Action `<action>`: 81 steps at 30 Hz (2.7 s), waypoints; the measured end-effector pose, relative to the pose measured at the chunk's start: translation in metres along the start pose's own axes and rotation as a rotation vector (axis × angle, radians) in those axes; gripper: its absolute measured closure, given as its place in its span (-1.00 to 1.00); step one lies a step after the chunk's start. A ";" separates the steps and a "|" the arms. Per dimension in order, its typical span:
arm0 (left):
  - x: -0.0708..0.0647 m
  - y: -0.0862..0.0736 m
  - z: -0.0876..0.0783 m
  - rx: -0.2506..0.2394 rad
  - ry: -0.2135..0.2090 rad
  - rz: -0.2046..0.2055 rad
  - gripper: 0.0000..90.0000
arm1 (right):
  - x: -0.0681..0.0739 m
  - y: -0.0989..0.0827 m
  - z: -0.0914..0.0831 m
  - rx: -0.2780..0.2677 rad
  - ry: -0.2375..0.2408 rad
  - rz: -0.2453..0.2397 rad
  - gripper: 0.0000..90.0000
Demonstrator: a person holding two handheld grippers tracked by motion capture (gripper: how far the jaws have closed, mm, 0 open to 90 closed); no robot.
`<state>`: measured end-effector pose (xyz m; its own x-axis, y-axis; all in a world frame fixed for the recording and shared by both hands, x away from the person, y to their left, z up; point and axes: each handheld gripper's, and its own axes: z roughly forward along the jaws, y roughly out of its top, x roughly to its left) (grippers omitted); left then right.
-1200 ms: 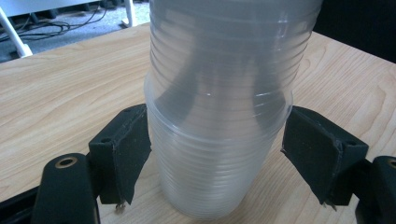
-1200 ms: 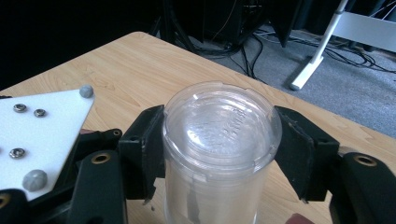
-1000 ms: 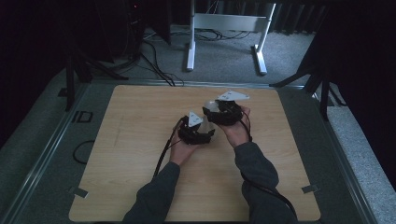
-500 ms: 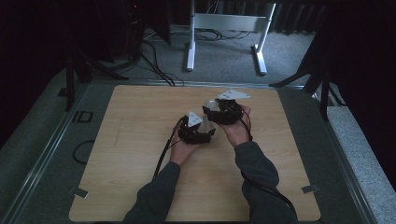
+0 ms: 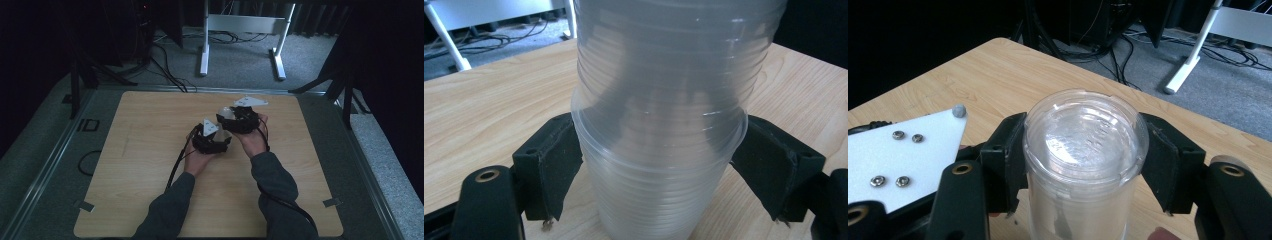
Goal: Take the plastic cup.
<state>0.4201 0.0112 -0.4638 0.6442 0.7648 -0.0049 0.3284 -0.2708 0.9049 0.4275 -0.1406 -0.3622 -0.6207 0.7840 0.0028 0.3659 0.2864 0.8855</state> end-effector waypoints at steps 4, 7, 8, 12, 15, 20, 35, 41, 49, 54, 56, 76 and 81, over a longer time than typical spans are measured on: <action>0.000 0.000 0.000 0.000 0.001 0.002 -0.53 | 0.000 0.000 0.000 0.002 0.001 -0.003 -0.12; -0.001 0.000 0.000 -0.004 0.001 -0.004 -0.53 | 0.000 0.002 -0.001 0.000 0.001 -0.006 -0.12; -0.001 0.000 0.000 -0.003 0.001 -0.004 -0.53 | 0.000 0.002 -0.001 -0.002 0.001 -0.006 -0.12; -0.001 0.000 0.000 0.001 -0.003 -0.004 -0.53 | 0.000 0.005 -0.002 -0.008 0.001 -0.008 -0.12; -0.001 0.000 0.000 0.002 -0.003 -0.003 -0.53 | 0.000 0.007 -0.003 -0.010 0.001 -0.010 -0.11; -0.001 0.000 0.000 0.007 -0.002 -0.010 -0.53 | 0.000 0.009 -0.004 -0.014 -0.001 -0.011 -0.10; -0.001 0.000 -0.003 0.011 0.001 -0.031 -0.63 | 0.000 0.018 -0.009 -0.027 -0.008 -0.016 -0.09; 0.001 0.003 -0.007 -0.008 0.000 -0.037 -0.63 | 0.001 0.023 -0.013 -0.041 -0.009 -0.015 -0.09; 0.002 0.004 -0.010 -0.009 -0.005 -0.036 -0.63 | 0.000 0.032 -0.017 -0.049 -0.002 -0.005 -0.09; 0.001 0.005 -0.012 -0.022 -0.008 -0.038 -0.63 | -0.003 0.037 -0.020 -0.057 0.001 0.008 -0.09; 0.002 0.006 -0.012 -0.021 -0.008 -0.040 -0.62 | -0.002 0.038 -0.020 -0.057 0.000 0.004 -0.09; 0.003 0.008 -0.018 -0.031 -0.012 -0.038 -0.50 | -0.007 0.058 -0.036 -0.083 0.020 0.035 -0.09; 0.003 0.009 -0.019 -0.030 -0.014 -0.041 -0.46 | -0.009 0.061 -0.039 -0.082 0.024 0.043 -0.08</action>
<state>0.4122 0.0222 -0.4482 0.6404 0.7666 -0.0478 0.3340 -0.2218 0.9161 0.4283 -0.1513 -0.2903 -0.6228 0.7807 0.0516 0.3350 0.2064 0.9193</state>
